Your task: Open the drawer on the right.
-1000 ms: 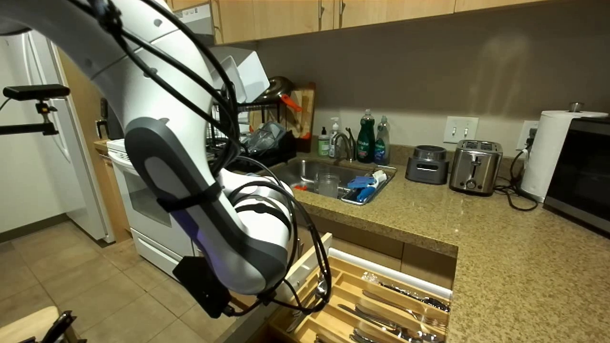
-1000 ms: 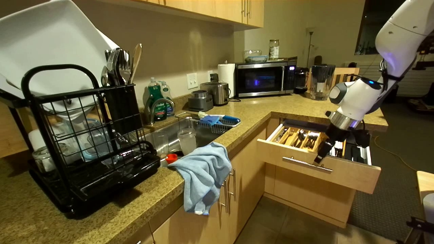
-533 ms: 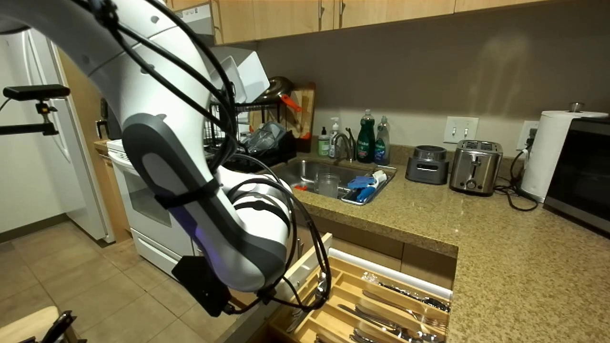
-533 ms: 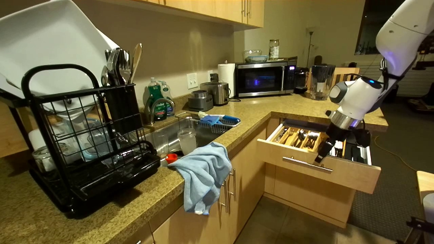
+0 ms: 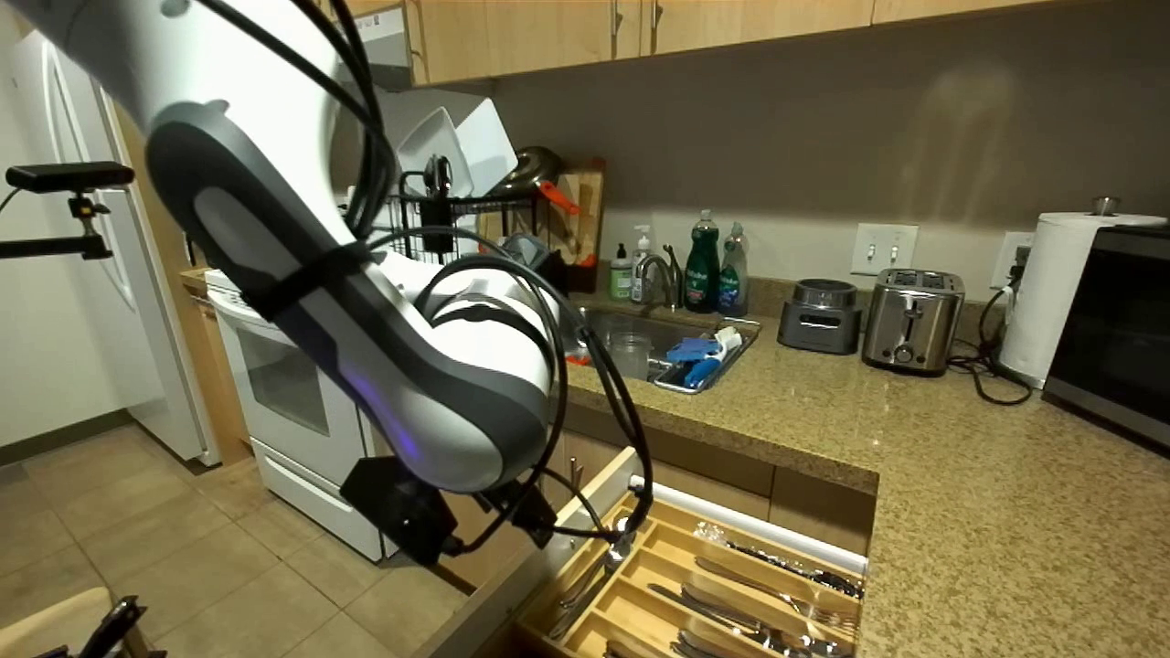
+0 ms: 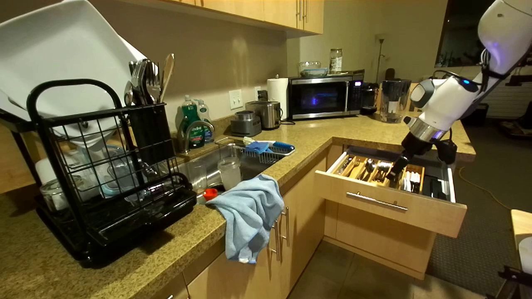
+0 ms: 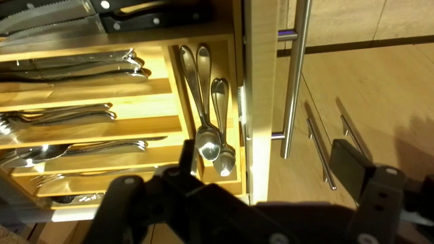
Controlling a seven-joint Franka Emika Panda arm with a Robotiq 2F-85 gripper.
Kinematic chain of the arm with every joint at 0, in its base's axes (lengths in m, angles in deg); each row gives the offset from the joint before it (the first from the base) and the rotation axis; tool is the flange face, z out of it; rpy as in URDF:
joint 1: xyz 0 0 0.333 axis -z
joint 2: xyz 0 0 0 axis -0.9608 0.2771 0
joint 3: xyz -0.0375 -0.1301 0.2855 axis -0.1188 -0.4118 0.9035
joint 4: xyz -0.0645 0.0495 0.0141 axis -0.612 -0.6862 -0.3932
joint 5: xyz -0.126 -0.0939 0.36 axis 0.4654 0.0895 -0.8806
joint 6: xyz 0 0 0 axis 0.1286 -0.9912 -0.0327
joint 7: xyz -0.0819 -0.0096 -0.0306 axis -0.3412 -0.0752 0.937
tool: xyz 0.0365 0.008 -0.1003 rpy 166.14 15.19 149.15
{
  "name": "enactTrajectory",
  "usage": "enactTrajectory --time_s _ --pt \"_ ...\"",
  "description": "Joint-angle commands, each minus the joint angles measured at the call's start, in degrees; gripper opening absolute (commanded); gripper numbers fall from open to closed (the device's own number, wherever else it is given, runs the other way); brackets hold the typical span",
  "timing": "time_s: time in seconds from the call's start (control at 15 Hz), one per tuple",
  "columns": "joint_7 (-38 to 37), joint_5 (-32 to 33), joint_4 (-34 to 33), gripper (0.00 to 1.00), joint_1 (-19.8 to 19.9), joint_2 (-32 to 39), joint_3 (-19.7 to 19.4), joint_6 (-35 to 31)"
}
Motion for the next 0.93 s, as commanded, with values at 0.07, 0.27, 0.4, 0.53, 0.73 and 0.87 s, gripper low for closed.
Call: enactTrajectory --time_s 0.07,0.27,0.4,0.53,0.73,0.87 --pt "0.1 -0.9 1.8 1.0 5.3 -3.7 7.8 0.0" --pt "1.1 -3.0 0.7 1.0 11.5 -3.0 16.8 0.0" --pt "0.5 -3.5 -0.3 1.0 15.2 -2.3 22.2 0.1" --pt "0.0 -3.2 -1.3 1.0 18.4 -1.9 26.7 0.0" --pt "-1.3 -1.9 -2.7 1.0 21.7 -1.6 31.4 0.0" --pt "-3.4 -0.3 -3.0 1.0 21.7 -1.6 32.1 0.0"
